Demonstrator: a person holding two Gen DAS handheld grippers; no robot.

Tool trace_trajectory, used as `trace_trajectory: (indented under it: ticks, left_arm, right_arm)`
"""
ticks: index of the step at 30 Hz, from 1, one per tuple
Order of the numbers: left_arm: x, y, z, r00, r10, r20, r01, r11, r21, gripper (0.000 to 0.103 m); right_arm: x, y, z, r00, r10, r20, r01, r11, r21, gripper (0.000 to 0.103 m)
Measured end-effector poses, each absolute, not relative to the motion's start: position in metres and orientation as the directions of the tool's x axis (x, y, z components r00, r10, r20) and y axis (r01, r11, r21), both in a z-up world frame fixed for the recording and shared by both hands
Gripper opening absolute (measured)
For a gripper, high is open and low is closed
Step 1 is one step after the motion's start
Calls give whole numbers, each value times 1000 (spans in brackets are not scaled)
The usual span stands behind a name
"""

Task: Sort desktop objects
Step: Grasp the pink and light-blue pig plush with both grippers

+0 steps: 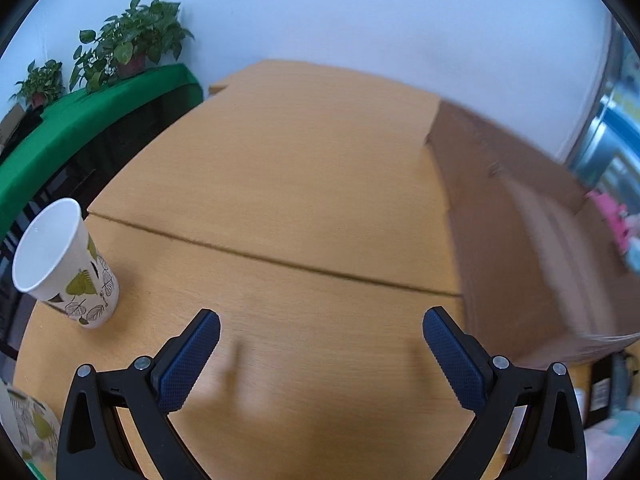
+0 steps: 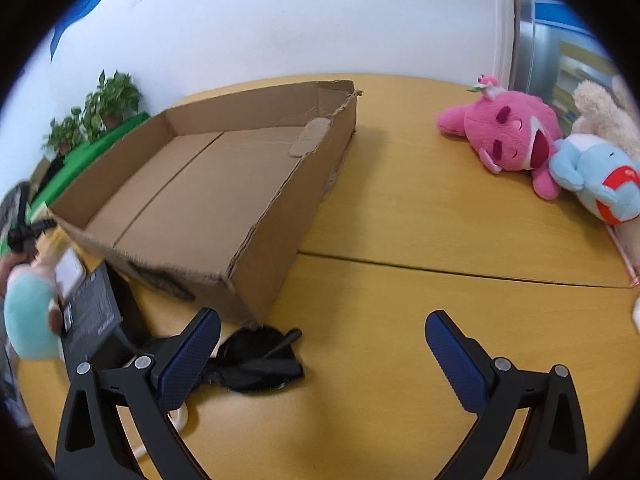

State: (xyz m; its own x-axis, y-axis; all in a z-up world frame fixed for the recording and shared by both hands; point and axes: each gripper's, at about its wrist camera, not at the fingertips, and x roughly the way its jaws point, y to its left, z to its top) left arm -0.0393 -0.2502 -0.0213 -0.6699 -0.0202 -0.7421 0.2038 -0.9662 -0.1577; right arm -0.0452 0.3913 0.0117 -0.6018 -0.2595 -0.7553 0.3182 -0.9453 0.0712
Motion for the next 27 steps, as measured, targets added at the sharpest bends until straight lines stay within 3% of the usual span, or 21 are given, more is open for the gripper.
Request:
trace_trajectory:
  ticks: [6, 11, 18, 21, 23, 27]
  left_arm:
    - [6, -218, 26, -714, 118, -690, 117, -952, -284, 103]
    - [54, -171, 49, -707, 204, -677, -15, -961, -274, 103]
    - [85, -123, 13, -586, 357, -727, -115, -926, -361, 101]
    - [88, -122, -4, -545, 472, -693, -143, -866, -478, 97]
    - [87, -121, -9, -527, 534, -661, -136, -821, -555, 86]
    - [94, -108, -9, -496, 552, -670, -174, -819, -546, 82]
  right_arm:
    - [-9, 381, 40, -636, -298, -711, 364, -929, 64, 102]
    - [40, 312, 69, -559, -466, -686, 616, -787, 32, 102]
    - [68, 207, 51, -357, -648, -672, 779, -604, 169, 102]
    - [65, 175, 33, -311, -649, -694, 780, -591, 204, 102]
    - [56, 159, 19, -257, -653, -713, 758, -594, 271, 99]
    - [65, 144, 11, -274, -598, -753, 746, -626, 226, 96]
